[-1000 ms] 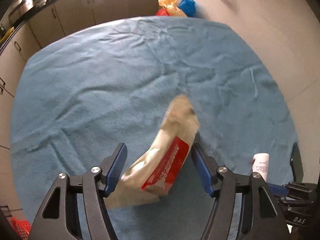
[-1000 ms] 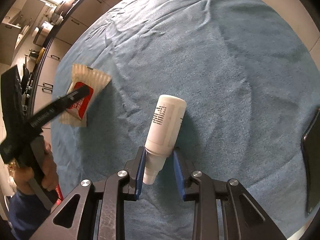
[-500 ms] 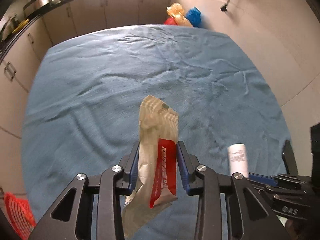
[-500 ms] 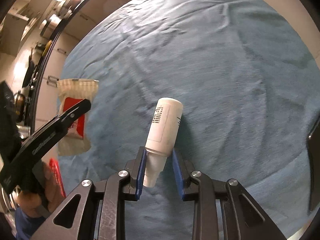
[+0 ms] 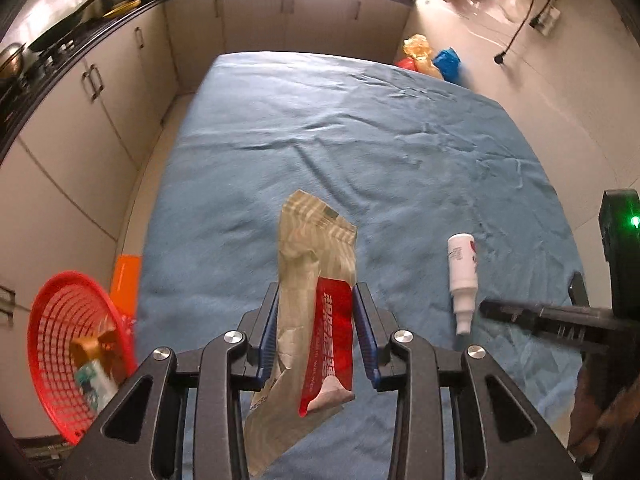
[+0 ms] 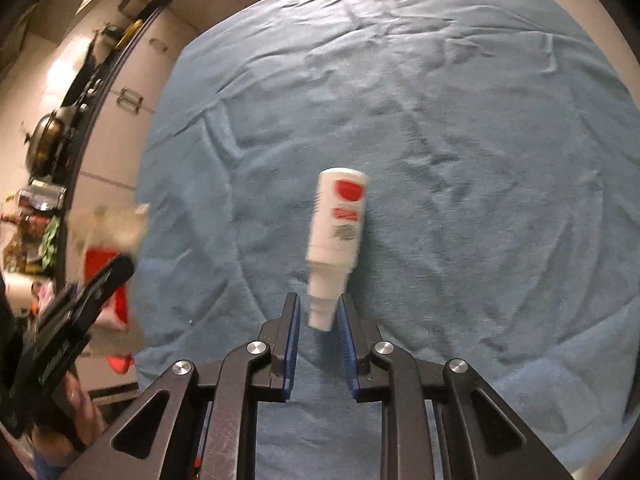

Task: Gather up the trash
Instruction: 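Carry the wrapper and spray bottle over the red basket with both tools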

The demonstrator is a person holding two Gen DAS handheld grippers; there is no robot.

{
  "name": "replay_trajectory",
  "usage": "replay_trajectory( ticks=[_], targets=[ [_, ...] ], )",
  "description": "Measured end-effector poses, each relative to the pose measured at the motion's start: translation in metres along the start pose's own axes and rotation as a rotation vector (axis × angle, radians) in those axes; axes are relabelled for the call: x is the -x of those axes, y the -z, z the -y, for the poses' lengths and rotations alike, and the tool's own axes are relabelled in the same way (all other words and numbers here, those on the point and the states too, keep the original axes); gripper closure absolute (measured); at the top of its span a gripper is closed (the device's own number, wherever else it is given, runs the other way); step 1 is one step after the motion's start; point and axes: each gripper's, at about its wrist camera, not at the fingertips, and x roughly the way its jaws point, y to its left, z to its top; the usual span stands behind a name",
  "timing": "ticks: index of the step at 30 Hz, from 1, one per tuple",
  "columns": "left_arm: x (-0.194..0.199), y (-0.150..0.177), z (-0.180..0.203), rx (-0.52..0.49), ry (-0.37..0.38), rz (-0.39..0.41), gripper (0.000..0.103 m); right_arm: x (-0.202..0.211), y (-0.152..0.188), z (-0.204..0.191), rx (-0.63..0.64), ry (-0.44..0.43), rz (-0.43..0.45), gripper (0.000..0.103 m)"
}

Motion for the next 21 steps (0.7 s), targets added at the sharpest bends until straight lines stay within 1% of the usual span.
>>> replay_trajectory(
  ticks=[2,4,6,9,11,12,17,21],
  targets=[
    [0.010,0.005,-0.006,0.005,-0.002,0.019,0.069,0.004,-0.003,0.006,-0.020,0.016,0.019,0.082],
    [0.017,0.008,-0.010,0.016,0.007,0.029,0.069,0.004,-0.003,0.009,-0.039,0.013,0.015,0.082],
    [0.024,0.011,-0.014,0.022,0.006,0.044,0.069,0.000,-0.010,0.007,-0.036,0.023,0.017,0.074],
    [0.040,0.018,-0.021,0.021,-0.012,0.072,0.069,-0.012,-0.018,0.000,-0.024,0.045,0.006,0.072],
    [0.049,0.021,-0.027,0.027,-0.021,0.084,0.069,-0.023,-0.022,-0.003,-0.004,0.092,-0.009,0.071],
    [0.053,0.023,-0.031,0.029,-0.025,0.088,0.069,-0.026,-0.024,-0.002,-0.014,0.079,-0.010,0.070],
    [0.066,0.033,-0.046,0.061,-0.054,0.098,0.069,-0.033,-0.024,-0.014,0.023,0.111,0.005,0.070],
    [0.070,0.042,-0.057,0.079,-0.065,0.096,0.069,-0.044,-0.024,-0.023,0.035,0.124,-0.020,0.070]
  ],
)
